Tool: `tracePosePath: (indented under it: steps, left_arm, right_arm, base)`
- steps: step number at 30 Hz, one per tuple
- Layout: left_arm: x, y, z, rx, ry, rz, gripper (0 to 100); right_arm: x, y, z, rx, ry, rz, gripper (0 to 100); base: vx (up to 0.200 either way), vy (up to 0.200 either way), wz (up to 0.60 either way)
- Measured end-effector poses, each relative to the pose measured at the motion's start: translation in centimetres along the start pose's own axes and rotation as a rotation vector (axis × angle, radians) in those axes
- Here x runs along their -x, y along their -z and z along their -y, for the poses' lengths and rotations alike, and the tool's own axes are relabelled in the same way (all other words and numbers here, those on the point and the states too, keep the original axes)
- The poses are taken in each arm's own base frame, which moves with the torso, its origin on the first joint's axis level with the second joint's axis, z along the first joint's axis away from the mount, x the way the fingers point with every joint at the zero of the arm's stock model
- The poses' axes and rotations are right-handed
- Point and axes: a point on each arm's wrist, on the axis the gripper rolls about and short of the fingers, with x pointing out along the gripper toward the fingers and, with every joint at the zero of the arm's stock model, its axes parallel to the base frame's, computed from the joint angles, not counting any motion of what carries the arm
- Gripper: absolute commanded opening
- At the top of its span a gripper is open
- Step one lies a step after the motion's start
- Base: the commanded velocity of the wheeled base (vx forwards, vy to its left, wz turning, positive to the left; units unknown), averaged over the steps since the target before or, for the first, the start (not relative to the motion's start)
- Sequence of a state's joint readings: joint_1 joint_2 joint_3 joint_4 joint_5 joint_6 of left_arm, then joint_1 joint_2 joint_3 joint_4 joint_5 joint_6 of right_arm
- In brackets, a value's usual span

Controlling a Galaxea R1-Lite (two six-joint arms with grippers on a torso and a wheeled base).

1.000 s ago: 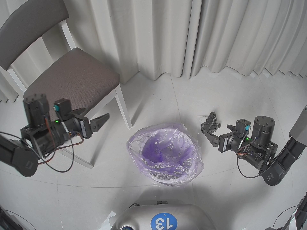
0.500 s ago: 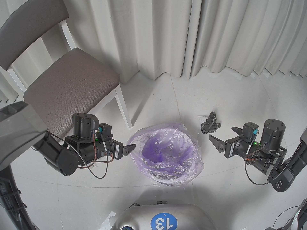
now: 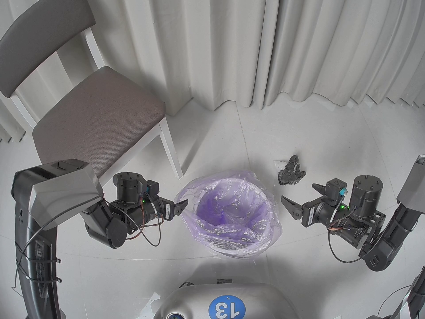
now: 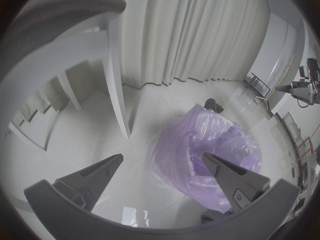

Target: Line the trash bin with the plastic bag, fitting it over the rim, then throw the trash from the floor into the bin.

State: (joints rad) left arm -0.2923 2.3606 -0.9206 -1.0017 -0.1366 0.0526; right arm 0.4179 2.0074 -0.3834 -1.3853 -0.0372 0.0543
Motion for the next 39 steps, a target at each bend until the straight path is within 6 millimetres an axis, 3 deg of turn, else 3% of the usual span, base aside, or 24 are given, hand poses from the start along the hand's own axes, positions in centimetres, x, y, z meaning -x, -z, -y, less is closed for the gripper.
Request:
tracePosePath:
  steps: [7,22,33,39]
  left_arm:
    - [-1.7,0.6,-1.9,0.068,-0.056,0.007,100]
    - [-5.5,3.2,-2.6,0.196,-0.058,-0.035,100]
    - [-6.0,5.7,-1.4,0.208,-0.031,-0.232,100]
    - [-5.7,5.4,-1.1,0.190,-0.031,-0.257,100]
  right_arm:
    - [-0.4,0.7,0.1,0.002,0.004,-0.026,100]
    - [-1.1,1.9,0.5,0.000,0.017,-0.066,100]
    - [-1.4,2.5,0.7,0.009,0.023,-0.086,100]
    - [-1.3,2.8,0.8,0.017,0.023,-0.099,100]
  base:
    - [0.000,0.000,0.00]
    - [0.000,0.000,0.00]
    - [0.000,0.000,0.00]
    - [0.000,0.000,0.00]
